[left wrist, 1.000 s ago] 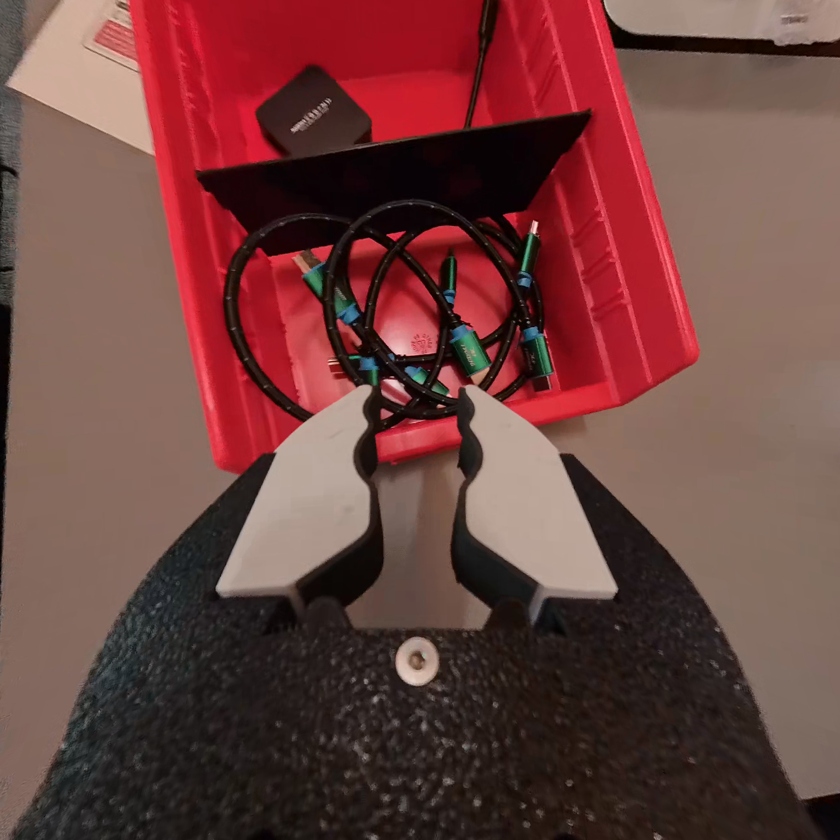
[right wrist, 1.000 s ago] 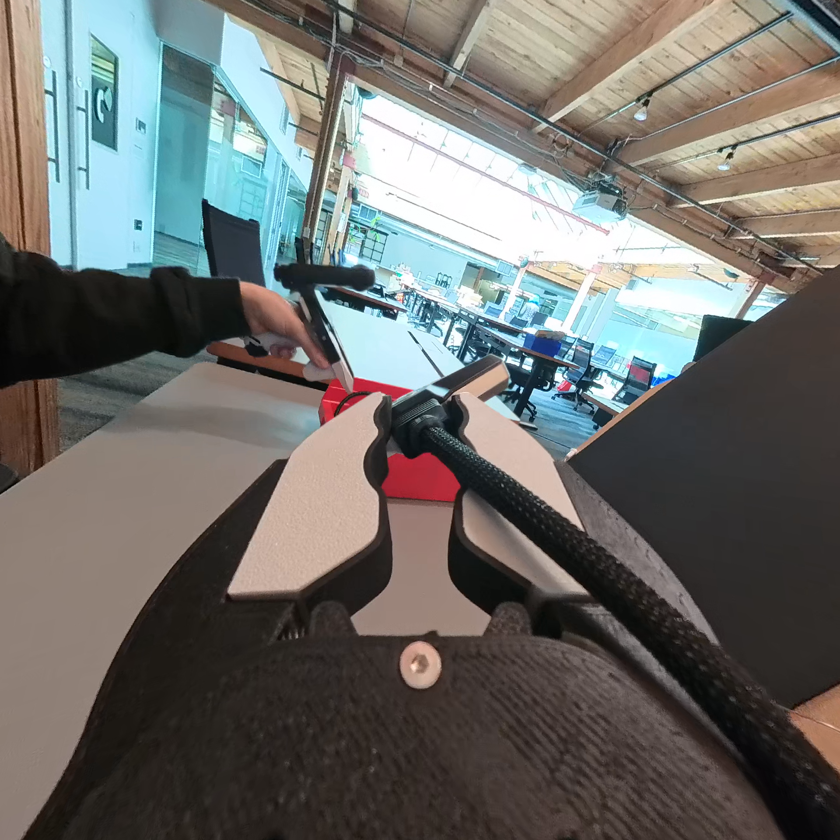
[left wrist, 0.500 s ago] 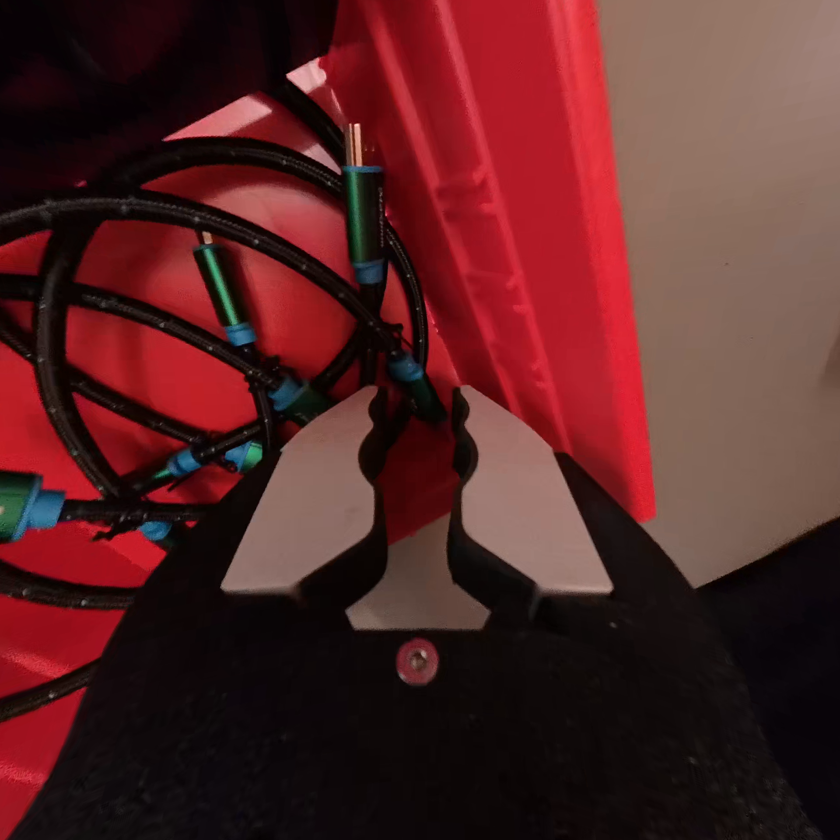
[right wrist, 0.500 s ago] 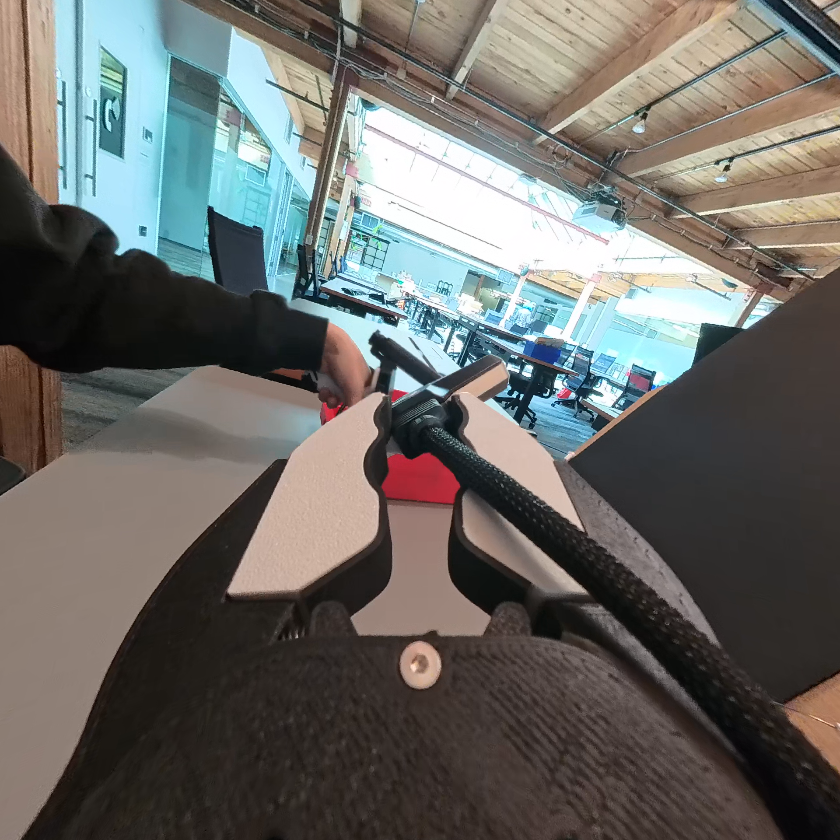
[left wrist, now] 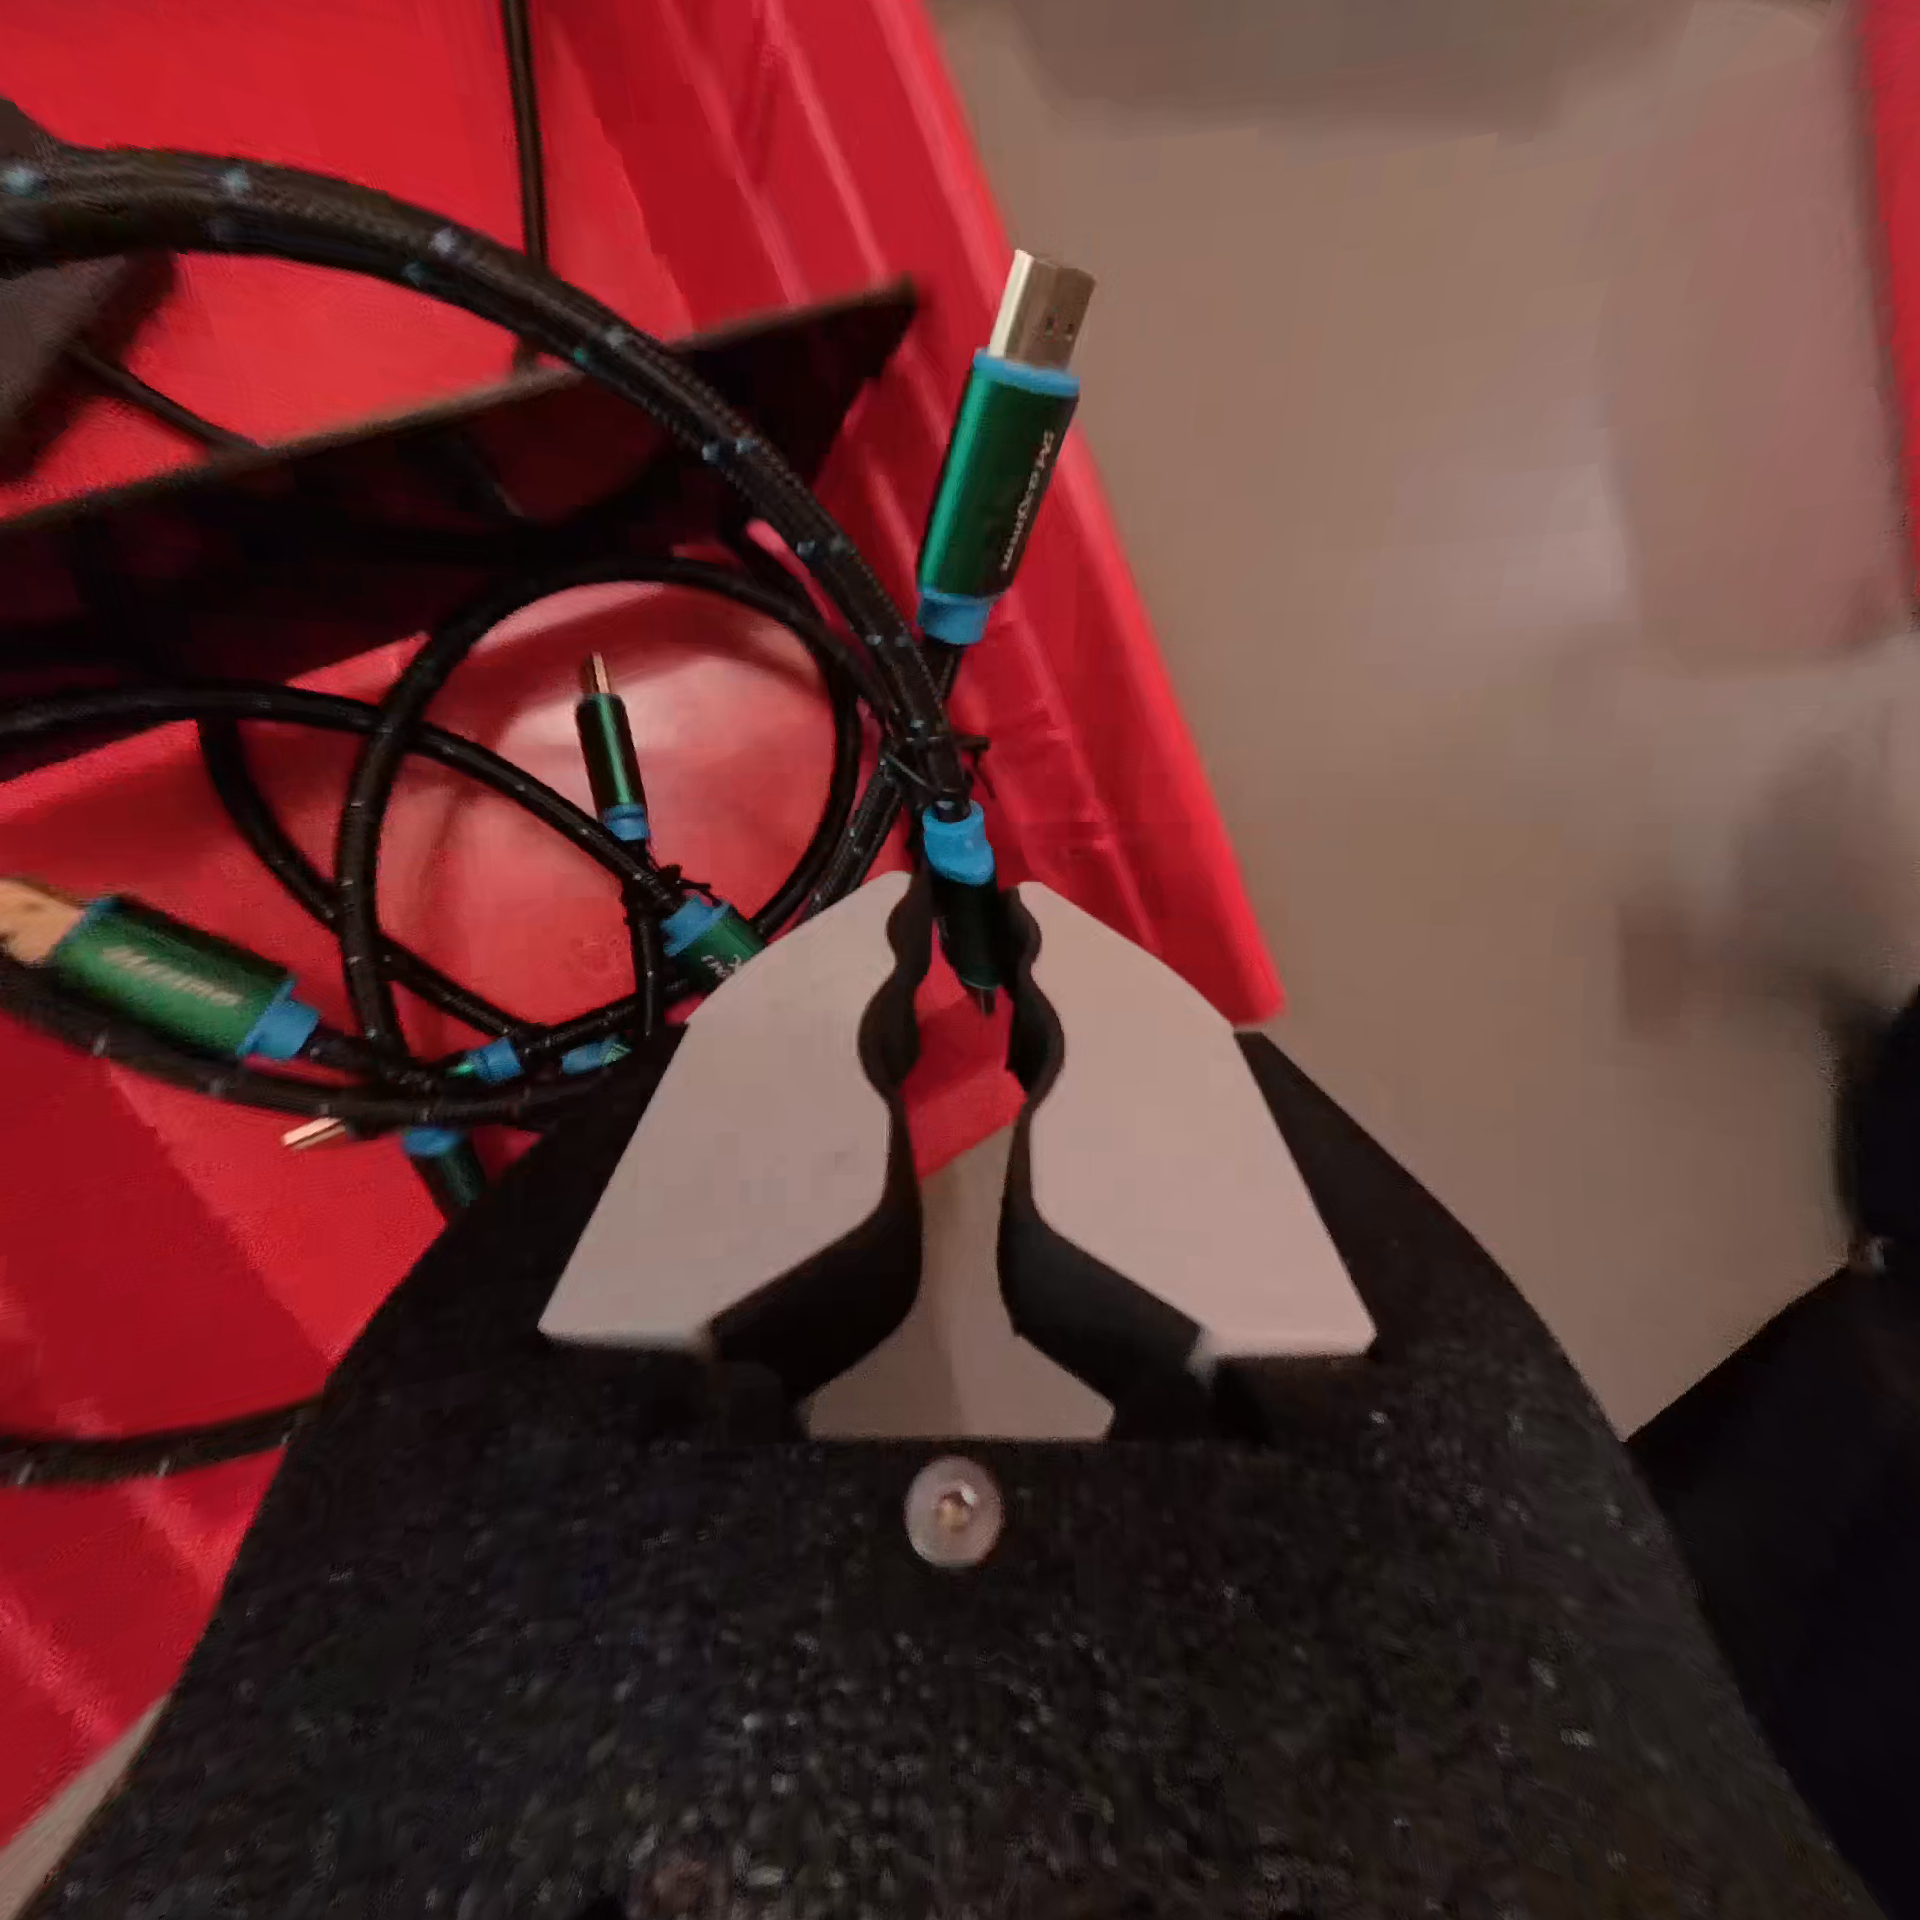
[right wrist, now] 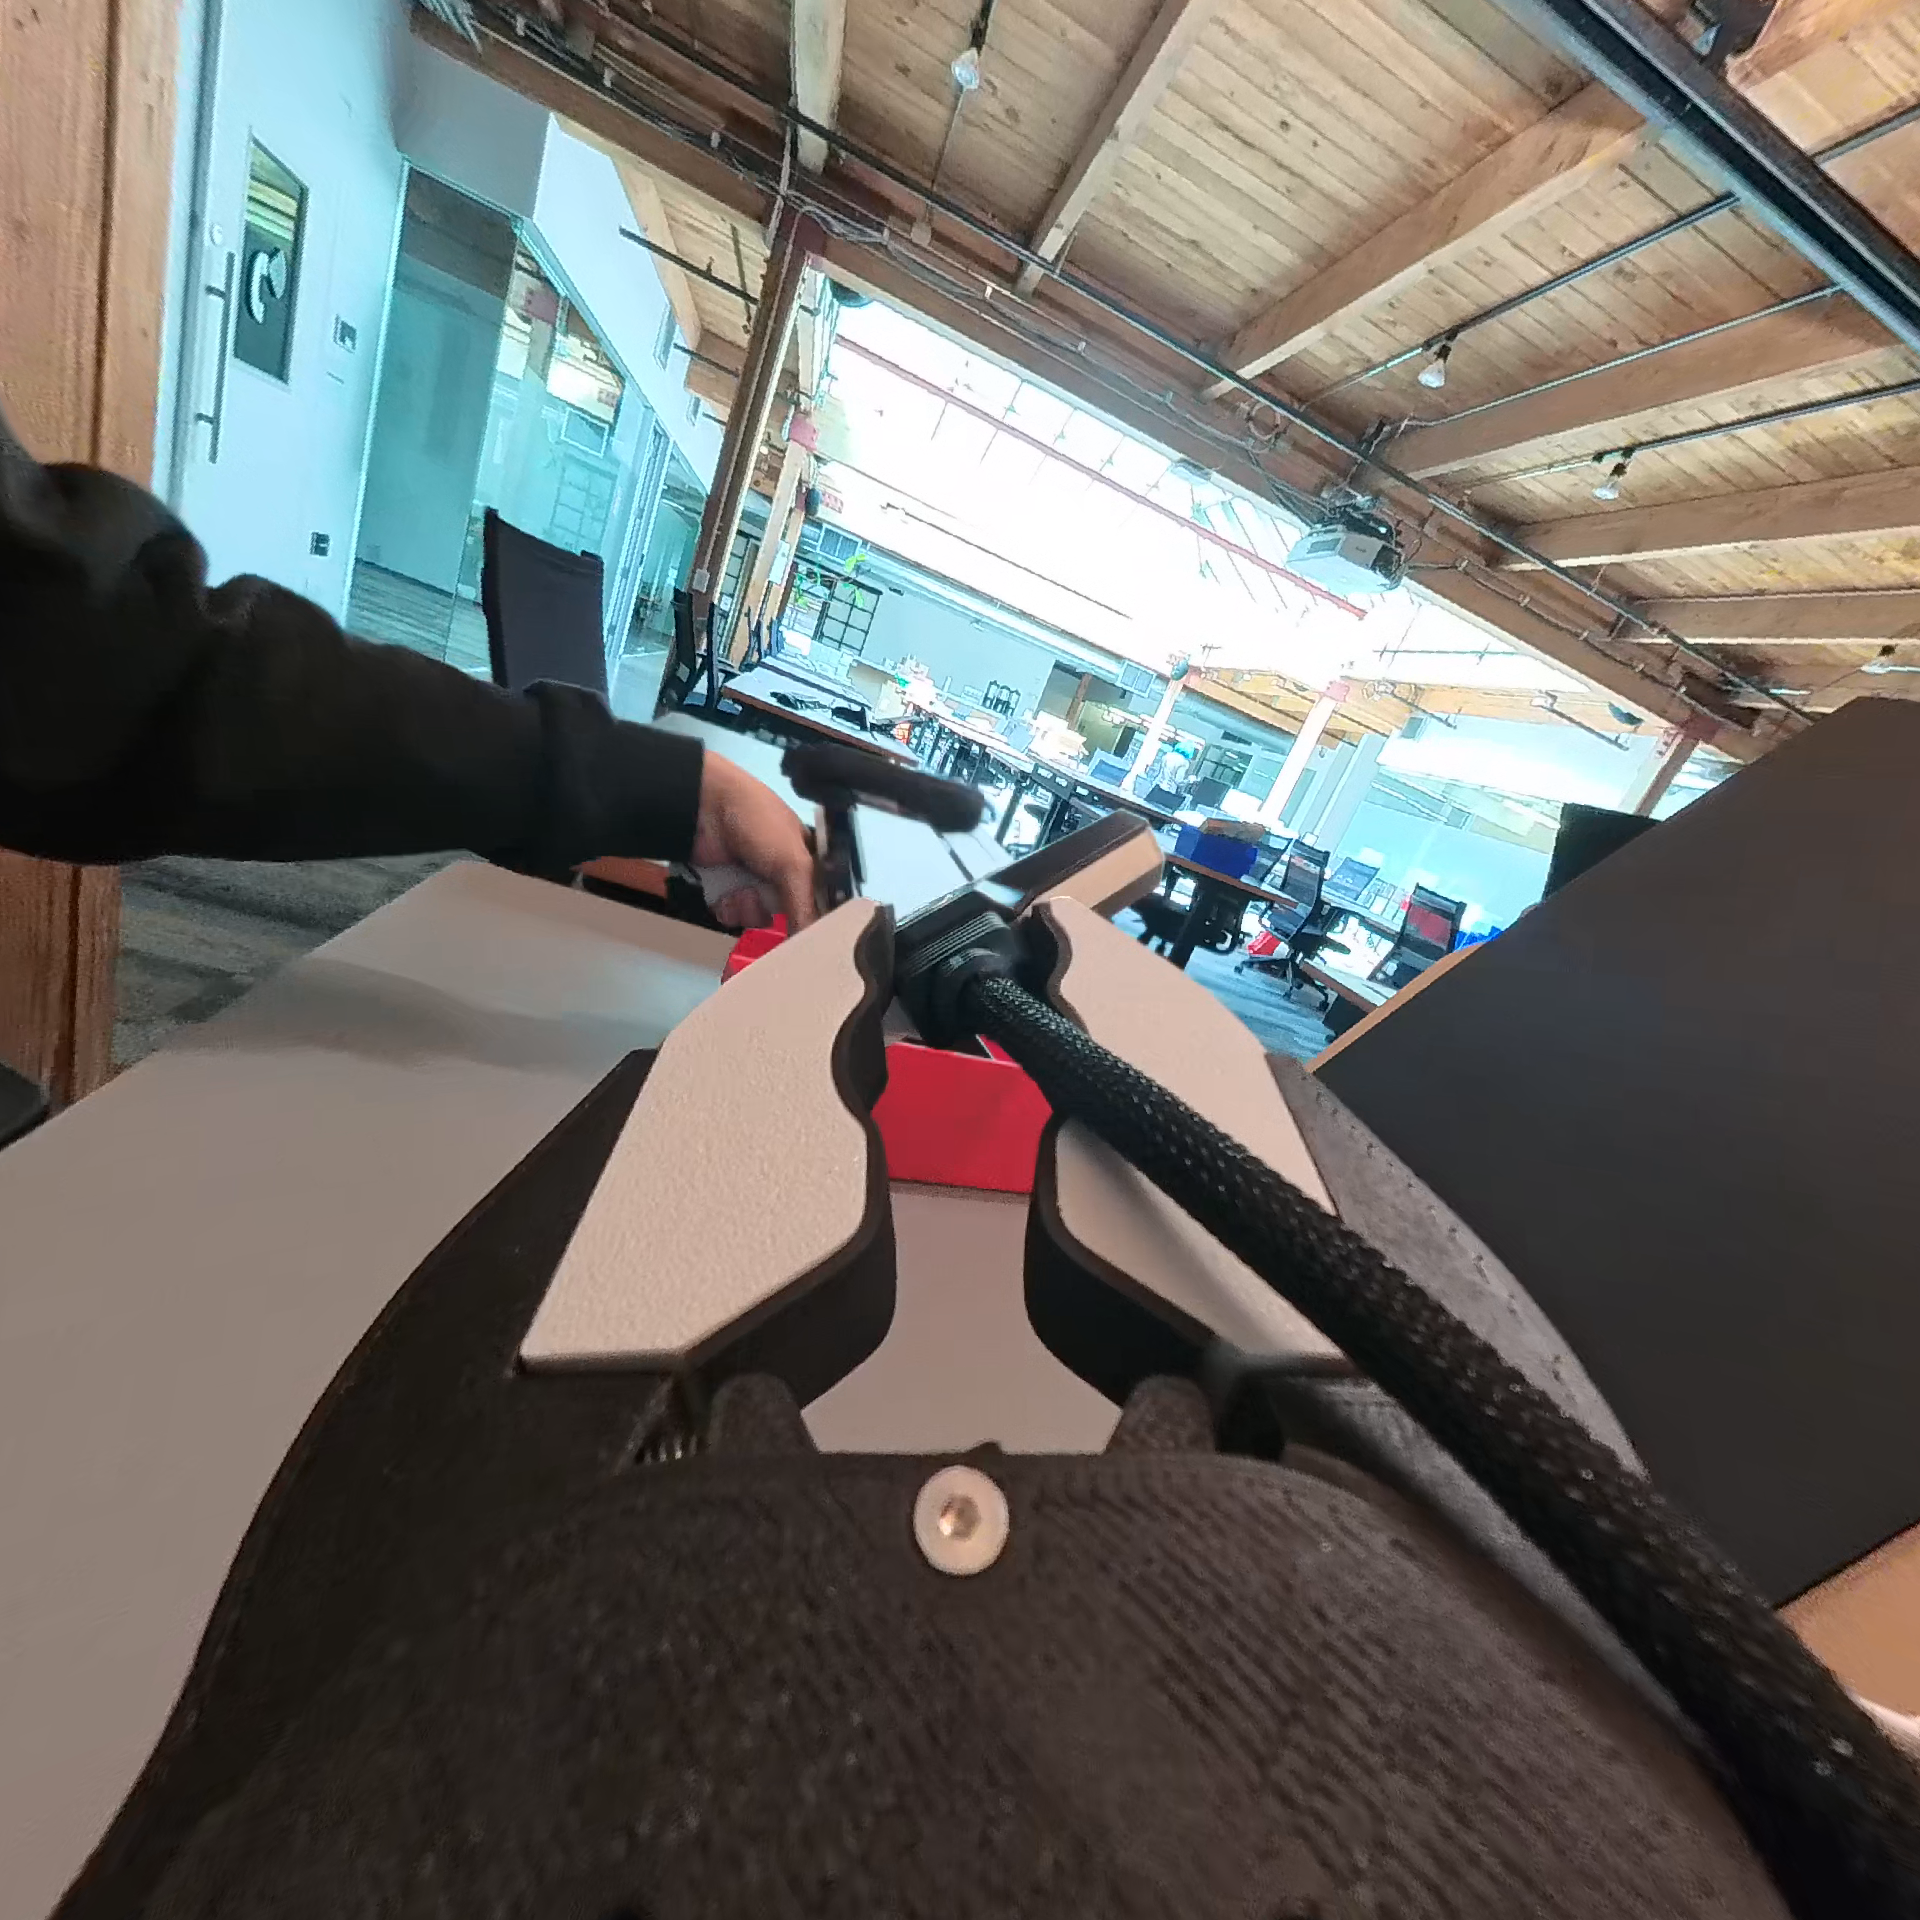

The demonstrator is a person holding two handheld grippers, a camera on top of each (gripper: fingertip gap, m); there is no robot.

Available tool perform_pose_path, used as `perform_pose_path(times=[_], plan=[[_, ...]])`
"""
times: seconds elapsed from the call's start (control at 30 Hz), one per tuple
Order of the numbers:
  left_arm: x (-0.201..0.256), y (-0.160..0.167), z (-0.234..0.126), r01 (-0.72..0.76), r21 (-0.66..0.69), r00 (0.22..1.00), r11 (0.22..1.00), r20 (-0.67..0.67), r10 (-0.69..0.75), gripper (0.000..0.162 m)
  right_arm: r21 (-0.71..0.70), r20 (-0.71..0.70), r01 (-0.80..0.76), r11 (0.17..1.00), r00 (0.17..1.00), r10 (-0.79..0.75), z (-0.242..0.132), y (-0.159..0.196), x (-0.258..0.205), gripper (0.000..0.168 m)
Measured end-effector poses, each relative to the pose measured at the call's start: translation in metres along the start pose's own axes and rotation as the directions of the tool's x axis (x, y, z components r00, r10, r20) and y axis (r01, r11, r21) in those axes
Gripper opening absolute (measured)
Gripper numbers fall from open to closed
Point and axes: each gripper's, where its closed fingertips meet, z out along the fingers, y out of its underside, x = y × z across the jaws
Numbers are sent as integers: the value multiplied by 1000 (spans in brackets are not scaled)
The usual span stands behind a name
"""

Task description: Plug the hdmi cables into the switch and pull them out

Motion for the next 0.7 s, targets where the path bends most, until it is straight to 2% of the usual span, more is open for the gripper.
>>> perform_pose_path(times=[0.13, 0.23, 0.37, 0.43, 0.53, 0.7], plan=[[33, -17, -65, -58, 234, 997, 971, -39, 68, 11, 15, 0, 4, 1000, 1000, -4, -2, -5, 0, 25], [76, -26, -108, -82, 379, 985, 922, -112, 133, 11, 20, 8, 14, 1000, 1000, -14, -1, -9, -3, 25], [140, -19, -135, -102, 475, 946, 874, -224, 232, 11, 25, 23, 25, 999, 999, -26, 1, -13, -8, 25], [170, -5, -128, -126, 462, 917, 878, -284, 281, 11, 25, 28, 29, 999, 999, -30, 1, -15, -9, 25], [202, 24, -97, -192, 409, 884, 892, -322, 338, 11, 27, 25, 31, 999, 999, -31, -1, -16, -9, 25], [228, 64, -33, -317, 347, 861, 883, -285, 421, 11, 12, 25, 29, 1000, 999, -30, -8, -14, -8, 25]])
